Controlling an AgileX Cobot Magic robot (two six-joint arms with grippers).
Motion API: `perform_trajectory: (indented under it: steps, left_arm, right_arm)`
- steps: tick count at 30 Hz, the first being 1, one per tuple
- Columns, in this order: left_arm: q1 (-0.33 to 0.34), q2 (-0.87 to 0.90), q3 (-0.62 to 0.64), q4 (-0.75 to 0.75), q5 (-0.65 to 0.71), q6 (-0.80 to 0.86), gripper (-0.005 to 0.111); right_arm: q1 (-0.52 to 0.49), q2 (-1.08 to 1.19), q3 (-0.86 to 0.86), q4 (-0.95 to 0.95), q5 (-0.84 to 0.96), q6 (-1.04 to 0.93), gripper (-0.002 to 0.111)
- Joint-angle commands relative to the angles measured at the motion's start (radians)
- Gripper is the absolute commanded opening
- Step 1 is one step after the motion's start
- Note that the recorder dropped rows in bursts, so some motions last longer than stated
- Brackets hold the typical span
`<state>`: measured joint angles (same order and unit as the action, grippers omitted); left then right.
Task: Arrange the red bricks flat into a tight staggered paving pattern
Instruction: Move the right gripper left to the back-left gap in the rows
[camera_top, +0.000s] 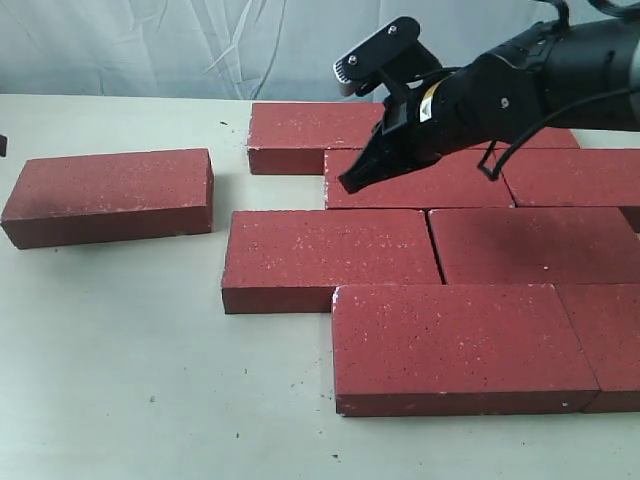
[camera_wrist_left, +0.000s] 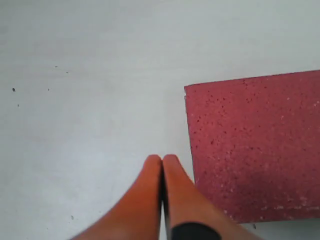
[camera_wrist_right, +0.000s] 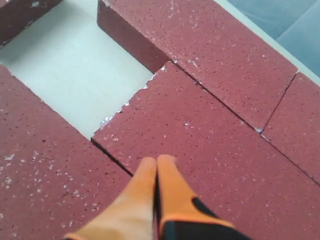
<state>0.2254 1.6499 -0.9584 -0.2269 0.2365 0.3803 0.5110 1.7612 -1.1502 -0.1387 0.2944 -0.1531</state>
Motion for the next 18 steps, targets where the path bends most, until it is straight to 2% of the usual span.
perform_trajectory:
  steps: [1, 4, 7, 13, 18]
  left_arm:
    - [0.023, 0.028, 0.038, 0.014, -0.169, -0.006, 0.000]
    - [0.082, 0.079, 0.038, -0.035, -0.211, -0.012, 0.000]
    - [0.111, 0.130, 0.024, -0.072, -0.198, -0.012, 0.000]
    - [0.090, 0.223, -0.064, -0.079, -0.058, -0.002, 0.000]
    - [0.090, 0.282, -0.103, -0.114, -0.056, 0.001, 0.000]
  right_arm:
    - [0.003, 0.093, -0.130, 0.055, 0.044, -0.004, -0.001]
    - [0.024, 0.236, -0.381, 0.132, 0.226, -0.058, -0.001]
    - [0.056, 0.352, -0.556, 0.161, 0.322, -0.099, -0.001]
    - [0.094, 0.589, -0.877, 0.173, 0.402, -0.099, -0.001]
    - [0.096, 0.762, -1.134, 0.173, 0.499, -0.078, -0.001]
